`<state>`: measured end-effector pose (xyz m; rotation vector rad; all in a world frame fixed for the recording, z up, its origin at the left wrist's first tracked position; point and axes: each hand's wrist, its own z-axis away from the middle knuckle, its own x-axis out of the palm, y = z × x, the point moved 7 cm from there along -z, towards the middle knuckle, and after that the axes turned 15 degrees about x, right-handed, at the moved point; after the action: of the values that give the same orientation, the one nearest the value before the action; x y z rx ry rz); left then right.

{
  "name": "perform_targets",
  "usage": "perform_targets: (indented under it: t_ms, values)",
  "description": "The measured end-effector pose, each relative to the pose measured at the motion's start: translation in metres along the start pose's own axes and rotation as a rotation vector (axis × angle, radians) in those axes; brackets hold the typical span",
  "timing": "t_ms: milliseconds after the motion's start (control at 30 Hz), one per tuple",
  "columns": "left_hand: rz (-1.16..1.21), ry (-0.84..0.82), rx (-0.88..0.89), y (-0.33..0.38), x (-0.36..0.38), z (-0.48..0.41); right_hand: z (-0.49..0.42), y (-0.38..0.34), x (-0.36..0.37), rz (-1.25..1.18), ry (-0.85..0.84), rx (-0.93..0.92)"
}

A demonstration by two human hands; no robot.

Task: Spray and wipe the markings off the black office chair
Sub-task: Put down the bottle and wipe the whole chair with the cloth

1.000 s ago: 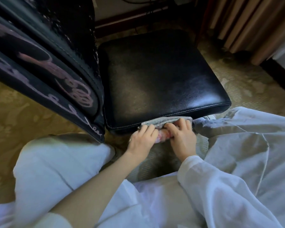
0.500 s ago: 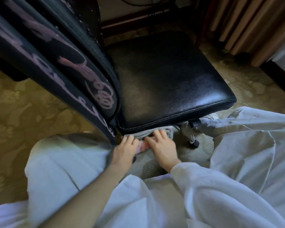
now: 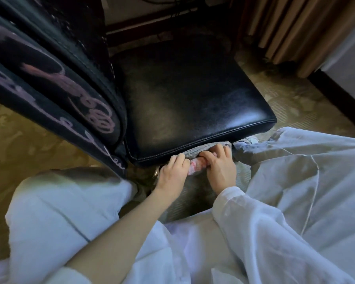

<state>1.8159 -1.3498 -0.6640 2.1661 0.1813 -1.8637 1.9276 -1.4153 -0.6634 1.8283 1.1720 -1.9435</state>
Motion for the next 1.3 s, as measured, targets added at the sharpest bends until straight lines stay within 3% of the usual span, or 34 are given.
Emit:
perform_targets:
  t_ms: [233,333,433,633,1167,1300]
  values:
    - [-0.024,0.1,0.075,0.013,-0.052,-0.043,-0.036,0.005,-0.057,-0.13,0.112,0.037]
    - [-0.158,0.194,0.018,-0.023,-0.109,-0.069,-0.063,-0.031,-0.089,-0.175,0.194,-0.059]
    - [-0.203,0.17,-0.083,-0.056,-0.148,-0.09,-0.097,-0.069,-0.098,-0.126,0.132,-0.12]
    - [-0.136,-0.109,-0.222,-0.078,-0.098,-0.069,-0.099,-0.084,-0.034,0.093,-0.241,-0.197]
    - [-0.109,-0.141,-0.178,-0.035,-0.072,0.013,-0.016,-0.068,-0.023,0.111,-0.303,-0.219]
    - [-0.071,-0.065,-0.148,-0.016,-0.096,0.03,0.004,-0.071,-0.042,0.034,-0.199,-0.231]
